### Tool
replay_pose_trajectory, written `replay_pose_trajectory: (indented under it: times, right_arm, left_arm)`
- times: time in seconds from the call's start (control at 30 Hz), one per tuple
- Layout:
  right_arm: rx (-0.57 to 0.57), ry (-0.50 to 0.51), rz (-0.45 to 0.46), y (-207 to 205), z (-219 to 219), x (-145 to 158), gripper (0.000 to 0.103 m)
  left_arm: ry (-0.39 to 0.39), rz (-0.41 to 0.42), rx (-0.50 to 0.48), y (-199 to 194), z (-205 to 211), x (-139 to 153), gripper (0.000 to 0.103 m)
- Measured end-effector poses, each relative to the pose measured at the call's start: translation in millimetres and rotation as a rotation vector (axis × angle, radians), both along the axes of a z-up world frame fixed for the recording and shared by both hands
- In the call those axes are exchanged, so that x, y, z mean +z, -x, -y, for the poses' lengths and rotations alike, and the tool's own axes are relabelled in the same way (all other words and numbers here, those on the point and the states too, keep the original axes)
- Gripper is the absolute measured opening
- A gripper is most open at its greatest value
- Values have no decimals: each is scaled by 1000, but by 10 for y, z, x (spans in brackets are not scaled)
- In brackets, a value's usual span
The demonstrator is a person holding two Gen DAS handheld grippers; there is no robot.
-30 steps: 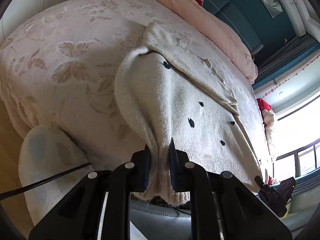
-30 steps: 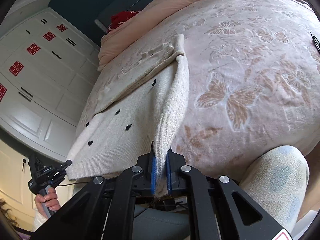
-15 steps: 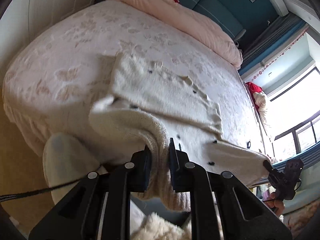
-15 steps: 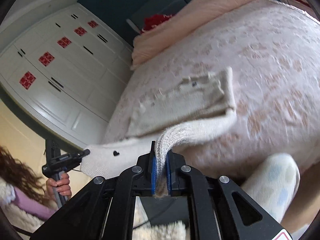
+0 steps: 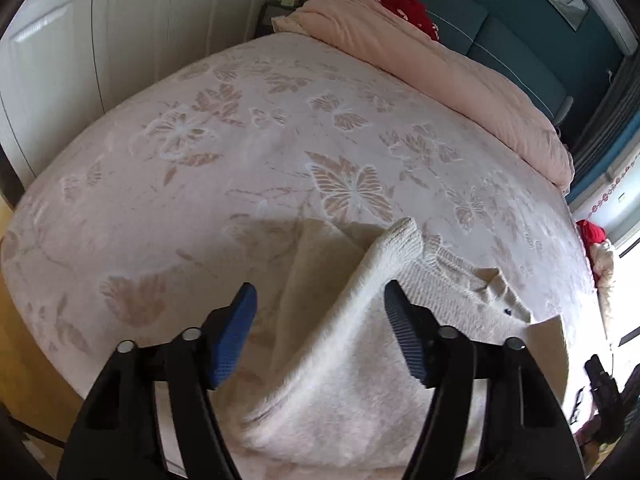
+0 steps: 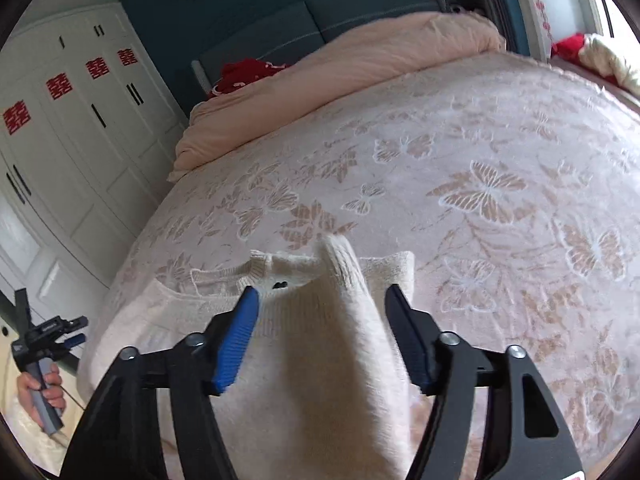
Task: Fold small clothes
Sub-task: 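Lay the hem over the collar and open both grippers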
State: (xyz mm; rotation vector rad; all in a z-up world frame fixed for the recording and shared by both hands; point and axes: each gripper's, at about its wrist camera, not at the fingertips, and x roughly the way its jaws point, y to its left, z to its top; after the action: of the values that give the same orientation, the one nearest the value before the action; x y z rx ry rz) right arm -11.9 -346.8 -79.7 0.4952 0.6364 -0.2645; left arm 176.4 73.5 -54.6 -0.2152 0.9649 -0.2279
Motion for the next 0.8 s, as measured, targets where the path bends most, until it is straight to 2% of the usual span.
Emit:
replay_pose_trajectory:
  times: [0.07,0.17,0.3,0.37,0.4,0.43,0.47,0.5,0.53,0.6,0.7,0.73,0.8]
  right_arm:
    - [-3,29,-22,70,-11,-46,67]
    - [3,-1,-65,81,31,-233,67]
    - [-7,-35,-127,-72,145,-457,67]
    - [-7,-70,-141,-189,202,-541,67]
    - [-13,-83,-148,-249,237,-579,67]
    - [-11,-96,-152,-305,255,-612,67]
    - [0,-120,-163,-374,284,-662,49]
    - [14,-145,-179,-430,289,-698,25]
    - [27,-172,-204,-476,290,-715,7]
    - [39,-180,-111,-390,246,-492,7]
    - [53,-112,56,-184,140,100,7]
    - [53,-89,92,-170,137,236,7]
    - [42,-64,89,-281,209,298,7]
  left_arm:
    - [-52,26,-33,126,-2,-51,67]
    - [-72,30,-93,128,186,-150,70]
    - [-143,26,-106,-165,518,-334,71]
    - [-129,-23,-107,-352,605,-478,71]
    - [-121,-55,-117,-440,660,-568,67]
    - [-115,-95,-139,-512,720,-662,51]
    - [-120,-134,-159,-561,766,-747,33]
    - [-124,-169,-177,-585,798,-811,10]
    - [-117,-179,-183,-579,806,-821,9]
    - [-76,-110,-185,-465,750,-598,8]
    - [-1,29,-190,-243,580,-52,8]
    - [18,46,-171,-230,525,72,8]
    - [1,34,-124,-343,488,119,9]
